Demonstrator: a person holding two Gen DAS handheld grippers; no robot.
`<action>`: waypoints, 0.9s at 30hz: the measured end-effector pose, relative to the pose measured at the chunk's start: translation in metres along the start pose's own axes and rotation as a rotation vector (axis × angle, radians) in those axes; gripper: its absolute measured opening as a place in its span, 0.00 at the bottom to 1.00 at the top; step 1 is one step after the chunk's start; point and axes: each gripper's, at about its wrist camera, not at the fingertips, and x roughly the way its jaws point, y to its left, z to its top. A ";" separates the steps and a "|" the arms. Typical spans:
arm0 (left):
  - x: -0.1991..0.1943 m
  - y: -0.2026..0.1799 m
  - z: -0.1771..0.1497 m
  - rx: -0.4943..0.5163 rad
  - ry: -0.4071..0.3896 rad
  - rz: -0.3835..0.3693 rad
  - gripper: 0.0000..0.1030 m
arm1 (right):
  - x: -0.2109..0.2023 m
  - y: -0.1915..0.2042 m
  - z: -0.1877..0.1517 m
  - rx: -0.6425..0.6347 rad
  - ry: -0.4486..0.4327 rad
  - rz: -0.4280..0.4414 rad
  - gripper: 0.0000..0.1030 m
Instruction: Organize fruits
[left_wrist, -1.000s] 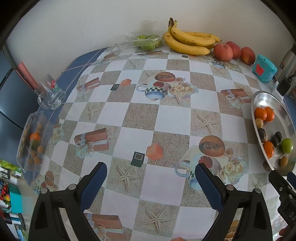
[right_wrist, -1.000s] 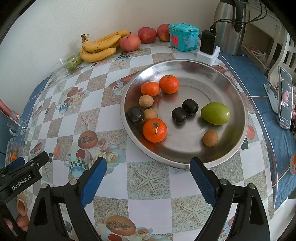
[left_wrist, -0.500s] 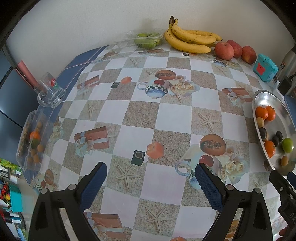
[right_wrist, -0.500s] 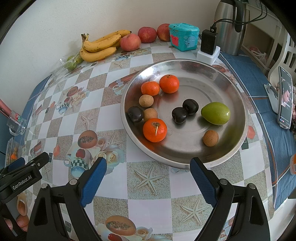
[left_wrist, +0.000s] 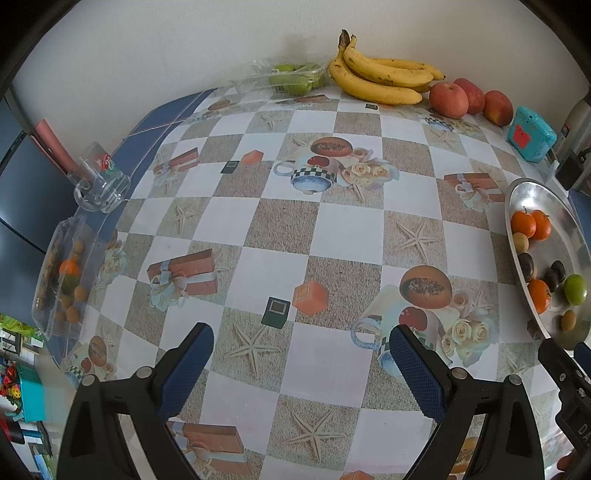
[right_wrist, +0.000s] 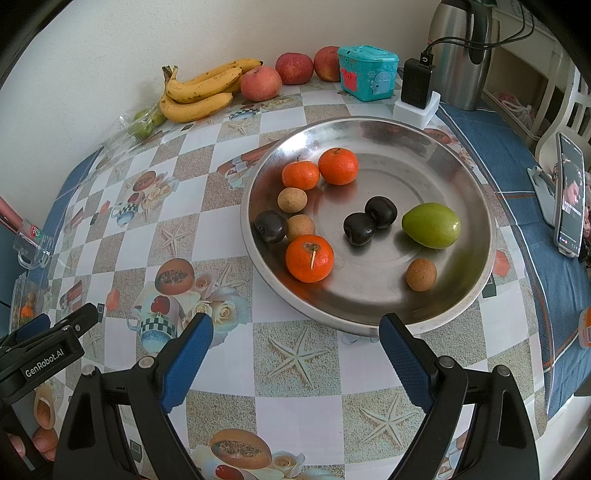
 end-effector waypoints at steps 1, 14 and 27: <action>0.000 0.000 0.000 0.000 0.000 0.000 0.95 | 0.000 0.000 0.000 0.000 0.000 0.000 0.89; 0.001 0.000 -0.001 -0.001 0.006 -0.003 0.95 | 0.000 -0.001 -0.001 0.000 0.002 0.000 0.89; 0.002 0.000 0.000 0.000 0.010 -0.010 0.95 | 0.001 -0.002 -0.002 -0.001 0.003 -0.001 0.89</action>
